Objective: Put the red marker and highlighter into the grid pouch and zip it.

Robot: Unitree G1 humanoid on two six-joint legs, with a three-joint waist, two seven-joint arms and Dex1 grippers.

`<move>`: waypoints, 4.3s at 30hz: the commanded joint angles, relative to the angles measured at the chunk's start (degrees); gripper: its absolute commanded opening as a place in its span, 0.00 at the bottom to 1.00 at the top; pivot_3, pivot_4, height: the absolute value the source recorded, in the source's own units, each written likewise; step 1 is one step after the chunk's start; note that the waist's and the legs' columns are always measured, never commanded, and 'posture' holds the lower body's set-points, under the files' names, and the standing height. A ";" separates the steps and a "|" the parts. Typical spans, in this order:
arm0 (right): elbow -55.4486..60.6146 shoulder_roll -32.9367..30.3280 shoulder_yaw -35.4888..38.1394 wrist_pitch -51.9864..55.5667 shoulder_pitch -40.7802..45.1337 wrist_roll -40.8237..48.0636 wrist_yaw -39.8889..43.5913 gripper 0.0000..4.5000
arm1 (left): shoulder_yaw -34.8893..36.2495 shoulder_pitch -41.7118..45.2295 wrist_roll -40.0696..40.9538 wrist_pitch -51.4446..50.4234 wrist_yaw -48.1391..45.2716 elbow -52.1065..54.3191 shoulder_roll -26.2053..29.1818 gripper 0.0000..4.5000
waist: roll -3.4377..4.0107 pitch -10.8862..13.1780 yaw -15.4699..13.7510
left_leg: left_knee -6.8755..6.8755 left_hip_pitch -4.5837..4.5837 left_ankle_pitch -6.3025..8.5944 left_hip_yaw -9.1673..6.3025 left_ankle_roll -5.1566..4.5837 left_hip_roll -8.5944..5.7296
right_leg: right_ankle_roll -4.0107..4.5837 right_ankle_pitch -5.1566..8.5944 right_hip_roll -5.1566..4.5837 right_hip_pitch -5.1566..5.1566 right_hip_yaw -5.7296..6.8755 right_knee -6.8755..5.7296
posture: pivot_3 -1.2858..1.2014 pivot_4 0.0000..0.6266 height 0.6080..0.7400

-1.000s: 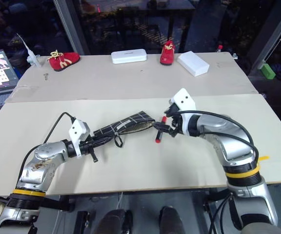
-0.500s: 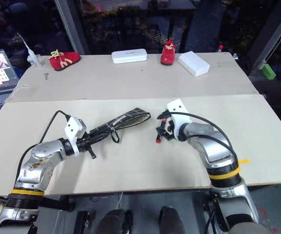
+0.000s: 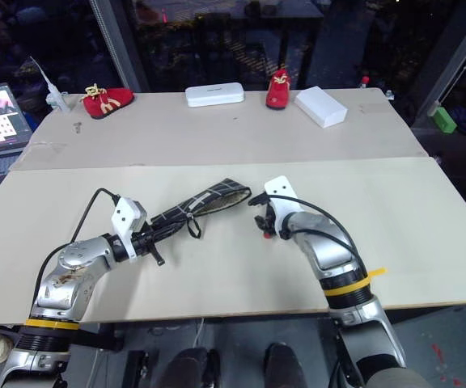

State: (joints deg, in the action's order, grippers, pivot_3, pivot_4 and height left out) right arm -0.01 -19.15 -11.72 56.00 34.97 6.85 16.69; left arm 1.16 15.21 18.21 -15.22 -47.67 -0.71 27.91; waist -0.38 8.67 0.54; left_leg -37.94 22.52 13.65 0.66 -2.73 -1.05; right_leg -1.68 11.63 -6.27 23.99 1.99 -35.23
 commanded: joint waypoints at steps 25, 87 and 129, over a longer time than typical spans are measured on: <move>5.33 -25.96 -4.62 -61.93 -2.51 -14.61 26.61 0.11 | -1.50 3.57 0.24 -0.12 -2.02 0.23 -0.15 0.00 | -0.05 0.02 0.35 | 0.00 0.15 0.02 0.05 -0.03 0.04 | -0.02 0.01 0.08 0.13 -0.01 0.13 | 0.52 0.24 1.00; 6.85 -9.59 -1.45 -12.38 -5.92 15.08 28.78 0.77 | -2.07 4.54 0.30 -0.27 -2.42 -0.72 -0.07 0.00 | -0.10 0.04 0.11 | 0.01 -0.12 0.11 0.38 -0.17 0.06 | -0.02 -0.01 0.13 0.16 -0.76 -0.05 | 0.52 0.24 1.00; -3.81 -15.14 6.61 -16.67 3.23 6.54 24.74 0.01 | -2.51 5.05 -0.07 0.70 -2.82 -1.99 -0.75 0.00 | -0.11 0.05 -0.38 | 0.01 -0.01 0.10 0.45 -0.17 -0.02 | -0.09 -0.05 0.14 0.16 -0.85 0.10 | 0.52 0.24 1.00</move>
State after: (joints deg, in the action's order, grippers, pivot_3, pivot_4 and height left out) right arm -2.89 -32.64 -8.89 41.77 37.00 14.38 42.15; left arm -2.22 20.11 18.01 -15.24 -50.32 -3.31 26.57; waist -0.49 8.72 0.16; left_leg -37.93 22.51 13.76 1.13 -2.89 -1.06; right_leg -1.77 11.58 -6.13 24.15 1.14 -35.11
